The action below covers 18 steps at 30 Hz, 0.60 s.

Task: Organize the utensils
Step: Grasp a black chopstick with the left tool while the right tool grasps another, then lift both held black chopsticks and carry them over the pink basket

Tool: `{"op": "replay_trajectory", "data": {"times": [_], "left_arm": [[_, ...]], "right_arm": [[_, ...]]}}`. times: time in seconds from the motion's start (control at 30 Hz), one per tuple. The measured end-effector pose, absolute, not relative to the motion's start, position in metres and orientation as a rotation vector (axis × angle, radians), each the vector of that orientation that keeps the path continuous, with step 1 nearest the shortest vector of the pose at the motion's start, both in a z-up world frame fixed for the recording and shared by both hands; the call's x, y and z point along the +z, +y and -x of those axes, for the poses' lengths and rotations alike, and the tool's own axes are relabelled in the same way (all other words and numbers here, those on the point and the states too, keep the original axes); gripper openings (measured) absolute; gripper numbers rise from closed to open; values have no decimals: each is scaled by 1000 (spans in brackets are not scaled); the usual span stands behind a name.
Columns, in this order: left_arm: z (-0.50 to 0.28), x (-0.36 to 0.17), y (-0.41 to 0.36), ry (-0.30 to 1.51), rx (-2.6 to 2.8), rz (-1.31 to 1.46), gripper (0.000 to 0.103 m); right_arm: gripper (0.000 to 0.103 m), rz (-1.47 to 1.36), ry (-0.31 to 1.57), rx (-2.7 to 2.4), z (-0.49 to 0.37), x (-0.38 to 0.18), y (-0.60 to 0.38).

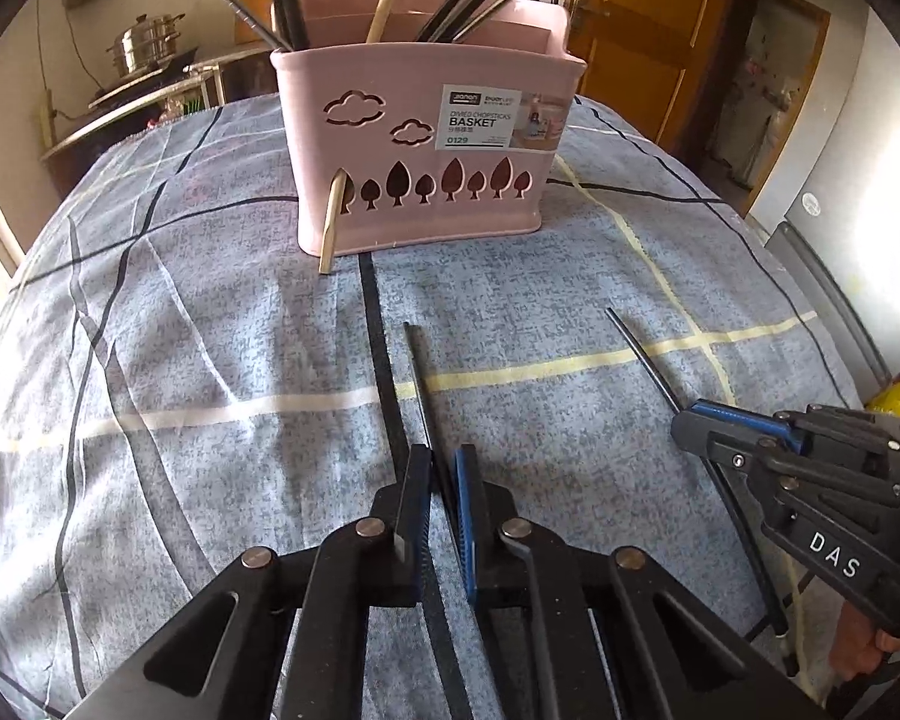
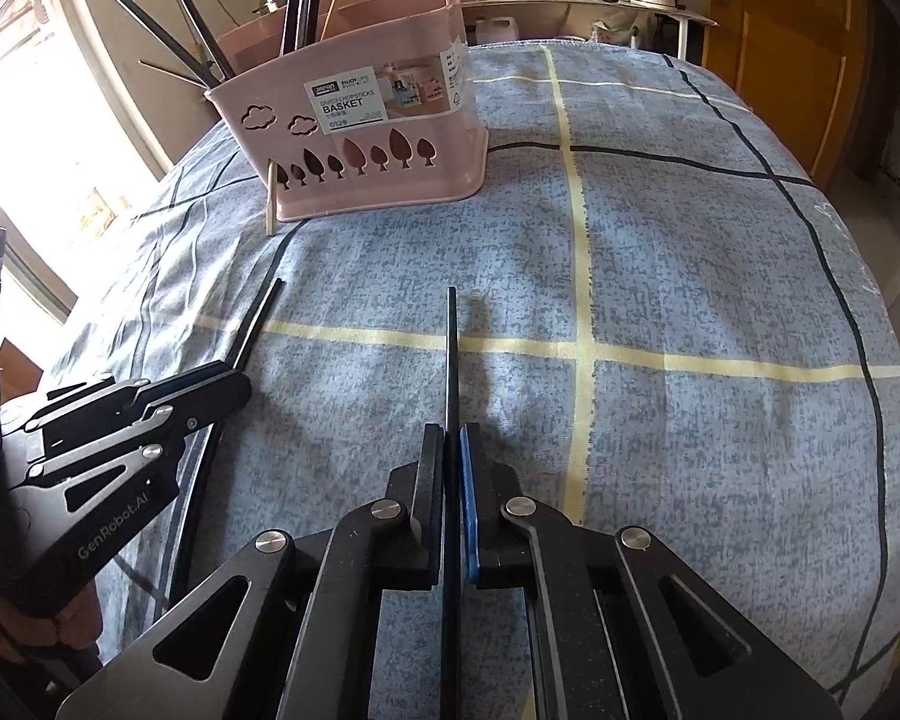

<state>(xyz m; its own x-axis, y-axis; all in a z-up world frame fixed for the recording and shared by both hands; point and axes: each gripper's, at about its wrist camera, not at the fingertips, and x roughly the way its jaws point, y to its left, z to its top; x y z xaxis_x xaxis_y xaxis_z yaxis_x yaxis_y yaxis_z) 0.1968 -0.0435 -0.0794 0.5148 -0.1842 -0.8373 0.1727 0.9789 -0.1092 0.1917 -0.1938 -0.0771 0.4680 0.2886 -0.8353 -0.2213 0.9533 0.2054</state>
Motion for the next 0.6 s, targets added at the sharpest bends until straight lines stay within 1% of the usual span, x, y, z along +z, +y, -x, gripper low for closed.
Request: {"op": "replay_trajectory", "data": {"times": [0.1, 0.27, 0.6], "left_arm": [[-195, -74, -37, 999, -216, 32, 5], [-194, -53, -32, 949, -240, 56, 5], [-195, 21, -25, 792, -297, 76, 5]], "right_arm": [[5, -87, 1016, 324, -191, -70, -196], [5, -113, 964, 339, -192, -50, -200], [5, -144, 820, 354, -195, 8, -209]]}}
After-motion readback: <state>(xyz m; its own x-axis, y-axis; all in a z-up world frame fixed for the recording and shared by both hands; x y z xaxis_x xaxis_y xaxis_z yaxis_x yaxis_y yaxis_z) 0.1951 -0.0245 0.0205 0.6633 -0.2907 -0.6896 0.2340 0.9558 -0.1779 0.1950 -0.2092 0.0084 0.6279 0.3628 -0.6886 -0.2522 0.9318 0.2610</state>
